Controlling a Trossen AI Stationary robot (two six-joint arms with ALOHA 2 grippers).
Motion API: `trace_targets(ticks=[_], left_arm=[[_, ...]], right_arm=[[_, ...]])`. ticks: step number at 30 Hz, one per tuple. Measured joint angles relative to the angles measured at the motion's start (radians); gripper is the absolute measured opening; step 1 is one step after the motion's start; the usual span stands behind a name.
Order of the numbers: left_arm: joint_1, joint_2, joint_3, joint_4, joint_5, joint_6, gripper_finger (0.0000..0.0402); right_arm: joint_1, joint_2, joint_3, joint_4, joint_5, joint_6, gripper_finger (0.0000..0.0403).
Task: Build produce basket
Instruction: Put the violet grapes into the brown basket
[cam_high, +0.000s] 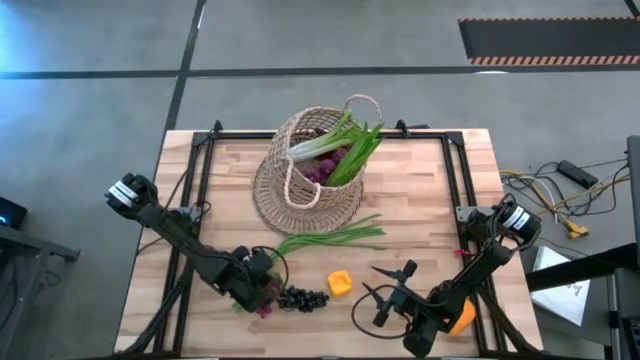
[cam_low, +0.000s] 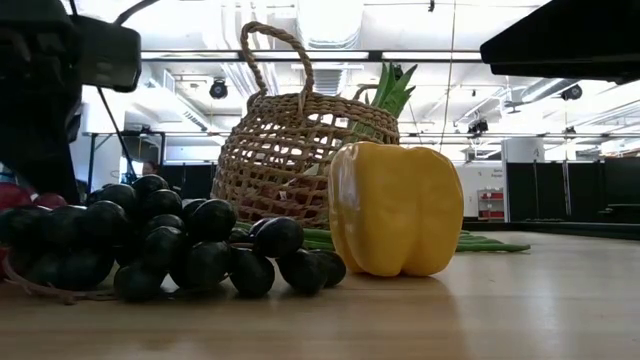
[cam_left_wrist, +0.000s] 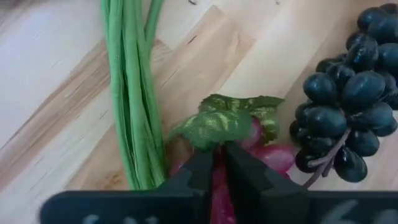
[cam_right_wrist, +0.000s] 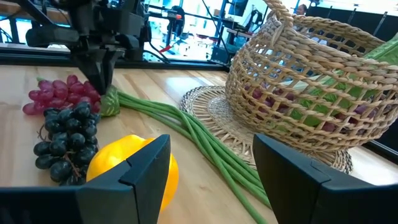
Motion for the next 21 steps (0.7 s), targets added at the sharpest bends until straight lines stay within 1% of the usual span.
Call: trace_targets(ticks=[4,11,16,19,21], left_arm=[[0.0,-0.035,0.018,0.0,-0.005,0.042,0.0006],[0.0,-0.138,0.093,0.002,-0.074,0.168,0.0002],[-0.001,-0.203,0.135,0.0,-0.15,0.263,0.0002],[0.006,-0.225,0.182,0.006,-0.23,0.364,0.0002],[0.023,-0.226,0.214,0.034,-0.283,0.461,0.0002]], right_arm=[[0.0,0.0,0.0,0.0,0.0,0.0,0.0221],[0.0,0.0,0.0,0.0,0.0,0.0,0.0221],[0.0,0.0,0.0,0.0,0.0,0.0,0.0221],[0.0,0.0,0.0,0.0,0.0,0.0,0.0221],[0.0,0.0,0.0,0.0,0.0,0.0,0.0221]])
